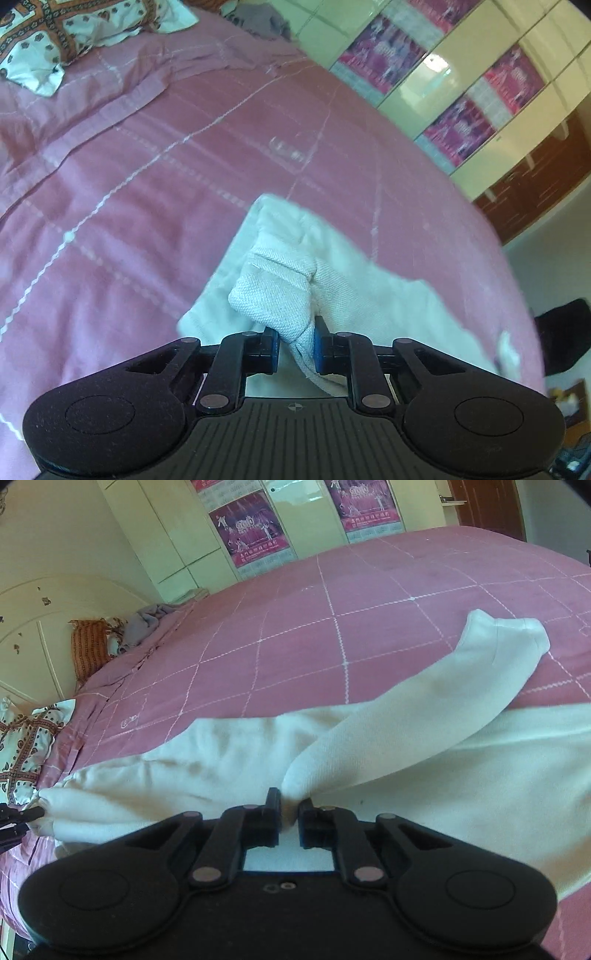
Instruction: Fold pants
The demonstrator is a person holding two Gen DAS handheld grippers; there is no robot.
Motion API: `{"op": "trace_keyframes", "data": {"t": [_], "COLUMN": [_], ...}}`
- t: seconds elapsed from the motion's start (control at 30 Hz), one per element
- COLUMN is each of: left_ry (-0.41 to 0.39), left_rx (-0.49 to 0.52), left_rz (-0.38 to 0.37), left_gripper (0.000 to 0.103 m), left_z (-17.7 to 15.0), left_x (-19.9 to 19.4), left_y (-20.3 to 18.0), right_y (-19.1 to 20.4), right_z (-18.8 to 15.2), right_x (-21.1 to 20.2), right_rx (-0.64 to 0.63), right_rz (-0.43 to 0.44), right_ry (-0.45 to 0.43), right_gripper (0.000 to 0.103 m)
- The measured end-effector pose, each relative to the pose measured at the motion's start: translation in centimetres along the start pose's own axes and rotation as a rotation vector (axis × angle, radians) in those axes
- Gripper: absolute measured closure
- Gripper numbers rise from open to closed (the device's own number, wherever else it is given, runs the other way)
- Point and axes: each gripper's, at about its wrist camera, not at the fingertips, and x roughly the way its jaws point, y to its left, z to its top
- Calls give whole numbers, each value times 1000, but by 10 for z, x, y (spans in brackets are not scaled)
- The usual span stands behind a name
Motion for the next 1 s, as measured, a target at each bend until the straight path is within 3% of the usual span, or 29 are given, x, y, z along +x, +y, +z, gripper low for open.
{"op": "trace_keyframes", "data": {"t": [0.03,0.1,0.27,0.37,0.43,0.53,0.57,0.67,0.77,0.8,0.87,0.93,1.0], "left_ry": [49,42,22,-11,-76,-140,-132,-59,28,23,0,-9,-10], "left_rx": [26,17,13,53,95,140,171,275,349,352,385,383,363], "left_rz": [36,30,59,127,155,190,219,307,385,393,401,390,362], "left_gripper": [85,85,82,79,79,79,79,79,79,79,79,79,79], "left_z": [-7,-16,-18,-21,-21,-14,-12,-17,-33,-38,-44,-45,-45], "left_x": [14,21,7,-22,-40,-49,-43,-14,23,29,28,25,23], "left_y": [3,11,3,-8,-19,-42,-51,-73,-78,-76,-79,-78,-75], "right_y": [-5,-17,-20,-25,-32,-39,-39,-32,-36,-40,-52,-64,-70], "right_z": [-13,-29,-17,-2,16,52,62,90,95,93,88,84,74], "right_x": [11,30,13,-22,-29,-8,4,47,82,91,93,77,47], "right_rx": [11,72,69,44,18,-1,-20,-81,-200,-234,-265,-208,-188], "right_rz": [-19,-37,-32,-71,-119,-205,-245,-380,-525,-546,-548,-458,-414], "right_ry": [34,118,130,27,-15,-12,3,90,184,221,250,248,180], "right_gripper": [91,90,83,71,60,46,38,35,31,30,39,97,100]}}
